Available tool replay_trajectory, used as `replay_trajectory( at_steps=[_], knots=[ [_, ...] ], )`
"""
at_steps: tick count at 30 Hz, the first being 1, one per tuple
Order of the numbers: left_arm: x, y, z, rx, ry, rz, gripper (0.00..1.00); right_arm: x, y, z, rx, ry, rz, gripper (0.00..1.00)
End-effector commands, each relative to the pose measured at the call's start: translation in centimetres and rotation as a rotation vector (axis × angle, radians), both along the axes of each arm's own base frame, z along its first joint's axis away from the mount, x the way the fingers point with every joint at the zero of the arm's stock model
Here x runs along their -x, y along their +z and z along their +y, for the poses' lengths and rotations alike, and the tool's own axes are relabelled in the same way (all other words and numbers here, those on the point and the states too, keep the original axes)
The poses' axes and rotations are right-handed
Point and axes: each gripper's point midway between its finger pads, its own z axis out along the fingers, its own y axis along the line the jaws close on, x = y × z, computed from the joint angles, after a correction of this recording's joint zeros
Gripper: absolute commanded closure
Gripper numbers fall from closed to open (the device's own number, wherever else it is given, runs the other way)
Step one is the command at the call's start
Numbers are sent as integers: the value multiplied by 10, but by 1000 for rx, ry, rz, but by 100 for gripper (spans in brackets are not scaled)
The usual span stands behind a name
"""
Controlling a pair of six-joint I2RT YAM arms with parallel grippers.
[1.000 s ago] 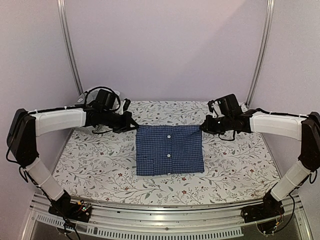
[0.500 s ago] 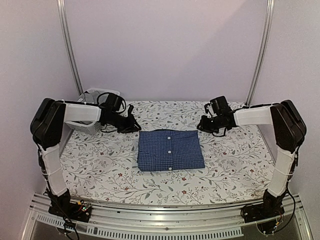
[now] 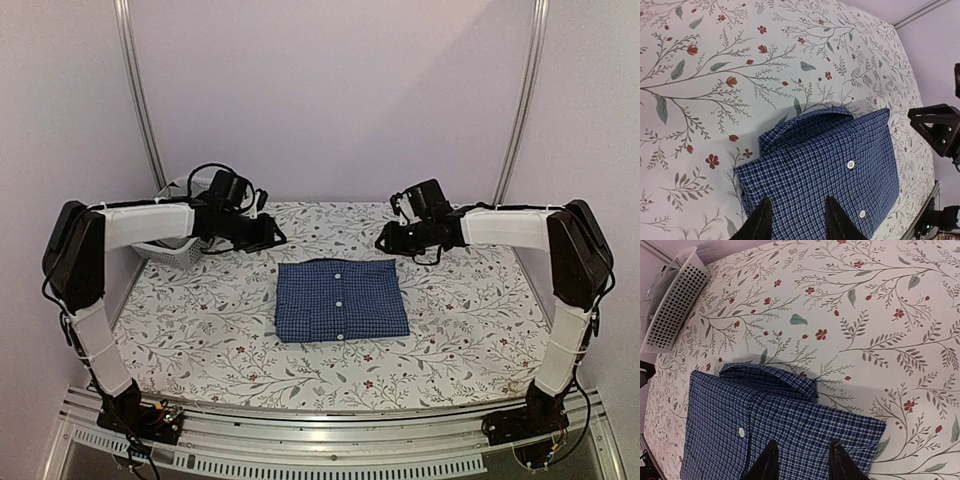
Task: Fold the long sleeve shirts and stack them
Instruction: Smooth out the square-folded shirt at the center of the board.
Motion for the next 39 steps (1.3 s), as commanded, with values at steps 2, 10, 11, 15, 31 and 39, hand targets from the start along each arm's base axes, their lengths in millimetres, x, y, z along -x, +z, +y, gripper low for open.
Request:
replay_trajectory(
  at_steps=[2, 10, 11, 15, 31, 39],
  knots=[
    [48, -12, -47, 40, -109, 68, 74, 29, -1, 41, -34, 118, 17, 71],
    [45, -59, -81, 22, -183, 144, 82, 13, -37, 60, -36, 145, 73, 75],
    [41, -66, -83, 15, -184, 156, 83, 9, -39, 61, -33, 147, 73, 75],
    [21, -88, -85, -20, -179, 169, 84, -10, -62, 62, -27, 139, 101, 76],
    [-10, -61, -70, -50, -162, 117, 78, -47, -98, 37, -80, 96, 194, 64],
    [83, -15, -79, 97, -229, 132, 76, -56, -61, 35, -63, 111, 124, 60]
  ],
)
